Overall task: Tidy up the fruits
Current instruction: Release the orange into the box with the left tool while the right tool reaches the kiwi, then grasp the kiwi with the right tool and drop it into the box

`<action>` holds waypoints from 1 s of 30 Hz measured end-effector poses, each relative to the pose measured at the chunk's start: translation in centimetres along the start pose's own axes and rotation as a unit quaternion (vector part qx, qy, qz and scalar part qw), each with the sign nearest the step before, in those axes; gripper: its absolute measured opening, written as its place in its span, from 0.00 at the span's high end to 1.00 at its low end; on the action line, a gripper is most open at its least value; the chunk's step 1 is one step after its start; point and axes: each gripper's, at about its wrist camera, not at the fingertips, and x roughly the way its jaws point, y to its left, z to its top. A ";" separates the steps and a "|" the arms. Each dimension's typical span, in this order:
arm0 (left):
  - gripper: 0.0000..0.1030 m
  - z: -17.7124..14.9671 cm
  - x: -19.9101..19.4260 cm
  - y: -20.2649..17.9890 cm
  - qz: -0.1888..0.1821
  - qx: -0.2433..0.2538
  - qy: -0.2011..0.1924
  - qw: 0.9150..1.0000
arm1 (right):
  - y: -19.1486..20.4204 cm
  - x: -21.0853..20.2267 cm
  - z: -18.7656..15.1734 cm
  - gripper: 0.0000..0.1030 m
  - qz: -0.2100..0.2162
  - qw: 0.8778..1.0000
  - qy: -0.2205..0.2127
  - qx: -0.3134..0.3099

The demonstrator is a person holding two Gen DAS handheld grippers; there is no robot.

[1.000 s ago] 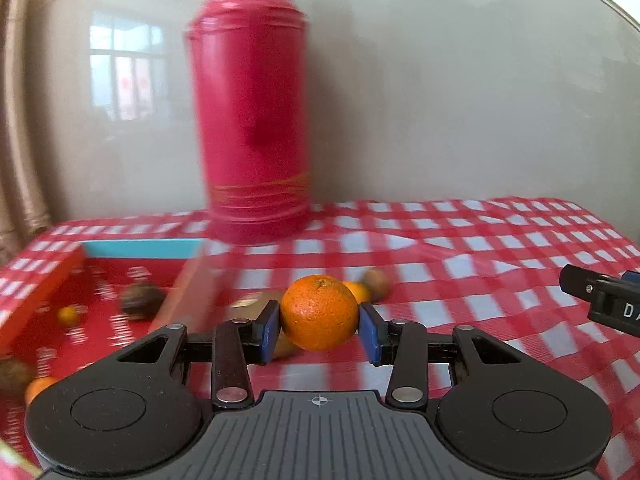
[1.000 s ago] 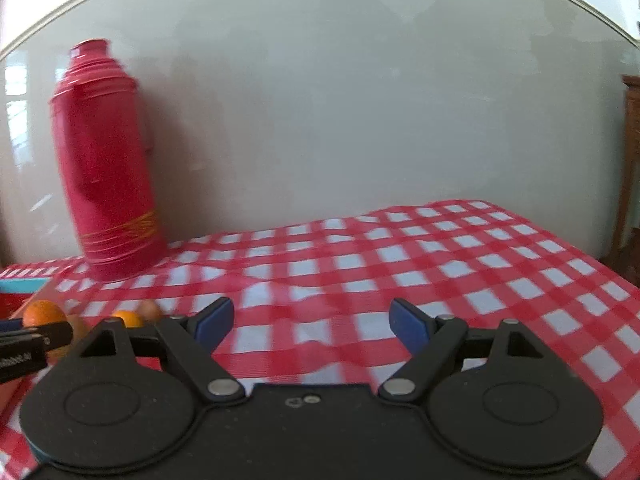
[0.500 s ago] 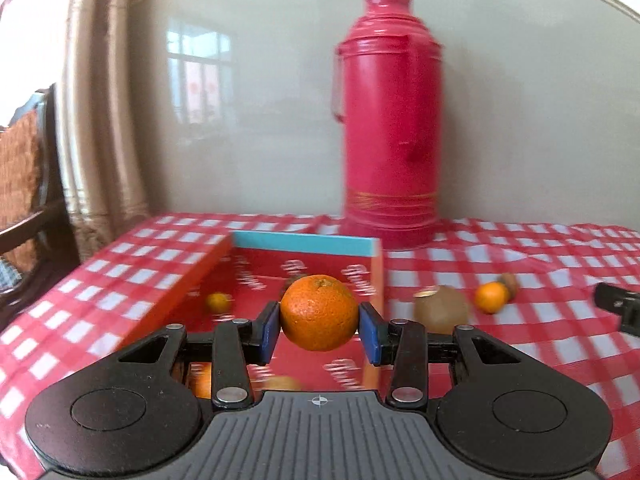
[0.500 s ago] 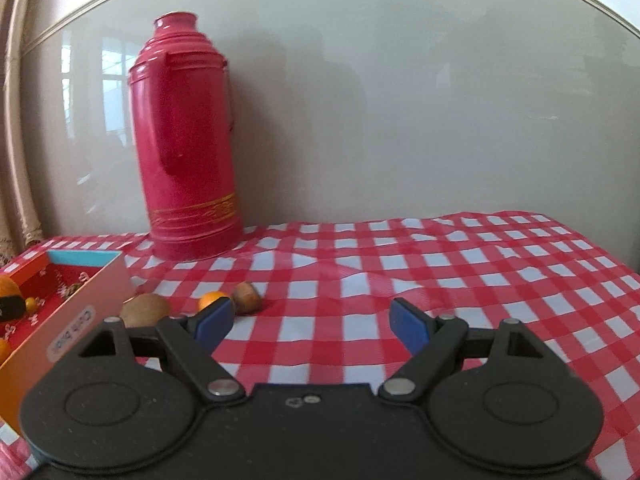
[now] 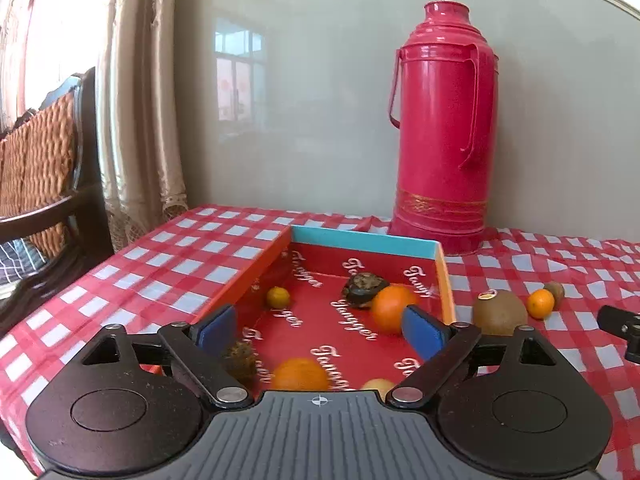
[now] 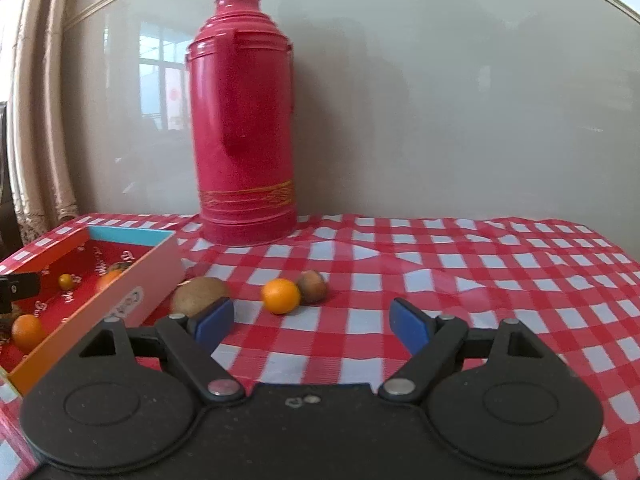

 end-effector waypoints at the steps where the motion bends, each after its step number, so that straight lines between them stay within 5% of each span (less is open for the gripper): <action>1: 0.11 0.0 -0.1 0.3 0.002 -0.001 -0.001 1.000 | 0.4 0.1 0.0 0.24 0.006 1.000 0.001 -0.003; 17: 0.09 -1.3 -0.2 8.5 0.062 -0.038 0.003 0.997 | 6.1 3.4 0.4 0.28 0.051 0.997 0.032 -0.054; 30: 0.09 -1.9 1.0 13.1 0.096 -0.054 0.015 0.994 | 8.2 7.1 0.6 0.44 0.053 0.993 0.075 -0.069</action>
